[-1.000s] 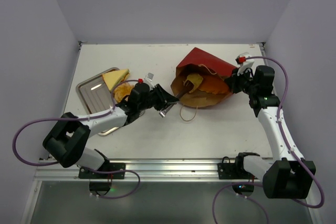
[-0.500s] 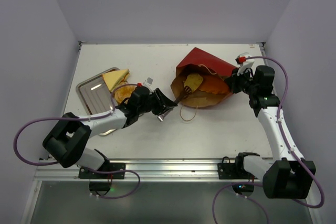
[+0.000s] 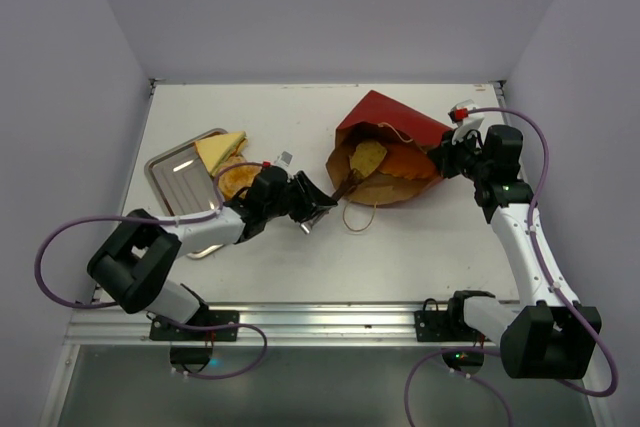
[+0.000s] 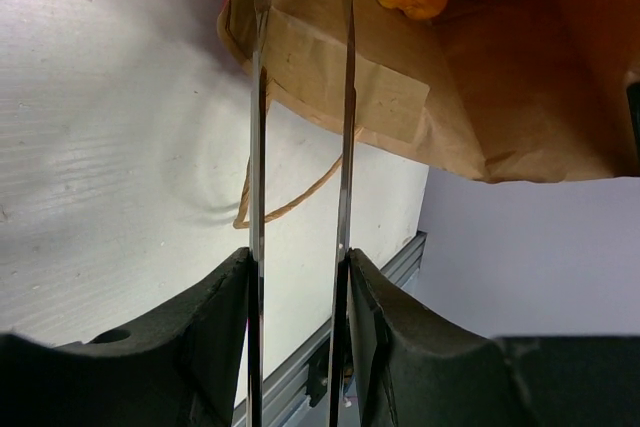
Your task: Take the fake bread out of the paper bag
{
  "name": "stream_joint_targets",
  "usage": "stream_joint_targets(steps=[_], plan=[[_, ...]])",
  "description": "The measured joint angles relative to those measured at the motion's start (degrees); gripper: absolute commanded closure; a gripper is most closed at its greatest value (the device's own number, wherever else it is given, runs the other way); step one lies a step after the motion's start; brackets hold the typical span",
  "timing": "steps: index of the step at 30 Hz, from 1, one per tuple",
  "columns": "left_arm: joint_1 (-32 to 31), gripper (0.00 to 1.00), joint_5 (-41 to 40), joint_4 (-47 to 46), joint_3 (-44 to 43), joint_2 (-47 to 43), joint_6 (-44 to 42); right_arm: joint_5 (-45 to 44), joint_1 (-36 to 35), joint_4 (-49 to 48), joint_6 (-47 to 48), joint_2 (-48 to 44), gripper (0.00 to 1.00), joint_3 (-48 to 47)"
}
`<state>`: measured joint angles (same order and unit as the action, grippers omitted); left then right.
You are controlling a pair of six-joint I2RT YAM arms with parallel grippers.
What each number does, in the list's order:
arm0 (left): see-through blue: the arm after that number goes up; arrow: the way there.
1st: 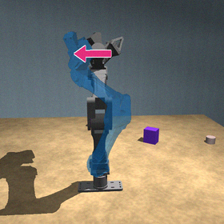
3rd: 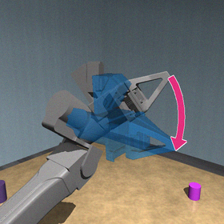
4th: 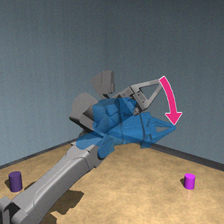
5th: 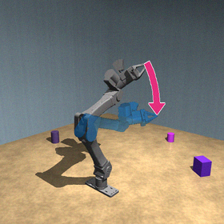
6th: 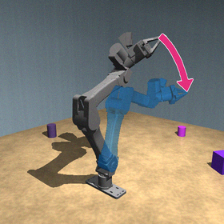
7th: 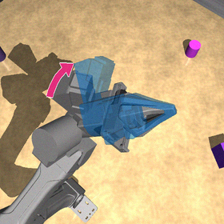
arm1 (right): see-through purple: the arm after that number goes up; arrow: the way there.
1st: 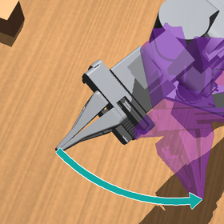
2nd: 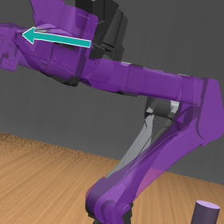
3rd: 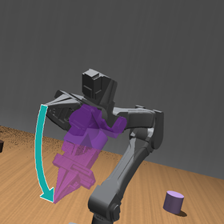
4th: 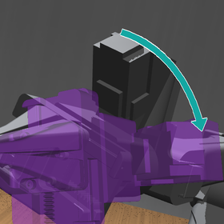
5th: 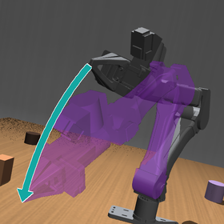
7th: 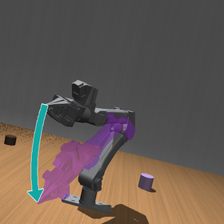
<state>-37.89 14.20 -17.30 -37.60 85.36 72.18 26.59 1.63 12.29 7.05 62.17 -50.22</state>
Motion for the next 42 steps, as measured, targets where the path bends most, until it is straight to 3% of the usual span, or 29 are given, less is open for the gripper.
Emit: stream_joint_targets(steps=[16,30,36,42], plan=[[0.44,0.57,-0.42,-2.32,-1.99,6.29,0.83,0.02,0.00,0.00,0.00,0.00,1.00,0.07],[1.33,1.00,0.74,-5.75,-2.58,7.65,1.14,0.07,0.00,0.02,0.00,0.00,1.00,0.11],[1.49,1.00,1.22,-5.79,-1.44,5.42,-0.90,0.09,0.07,0.00,0.00,0.00,1.00,0.11],[1.44,1.00,2.27,-4.52,2.75,-5.05,-3.19,0.13,0.17,-0.04,0.00,-0.02,1.00,0.11]])
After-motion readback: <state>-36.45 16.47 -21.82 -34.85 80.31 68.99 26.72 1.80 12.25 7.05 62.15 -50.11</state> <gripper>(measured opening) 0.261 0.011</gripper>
